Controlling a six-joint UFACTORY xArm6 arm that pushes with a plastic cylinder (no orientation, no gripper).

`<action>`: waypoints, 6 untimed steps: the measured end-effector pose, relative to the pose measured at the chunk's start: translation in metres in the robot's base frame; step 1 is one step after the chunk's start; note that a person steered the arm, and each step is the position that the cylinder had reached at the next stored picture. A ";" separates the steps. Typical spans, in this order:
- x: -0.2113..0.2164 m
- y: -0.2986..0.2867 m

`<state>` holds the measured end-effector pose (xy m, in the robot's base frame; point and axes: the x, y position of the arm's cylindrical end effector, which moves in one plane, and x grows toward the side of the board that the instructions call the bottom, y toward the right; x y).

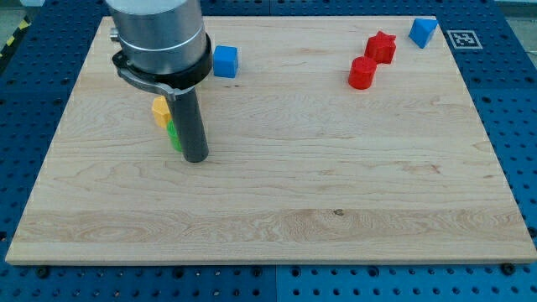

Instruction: Move the green star slightly into the heart

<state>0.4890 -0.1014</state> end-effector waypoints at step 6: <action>-0.216 0.054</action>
<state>0.2732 -0.0470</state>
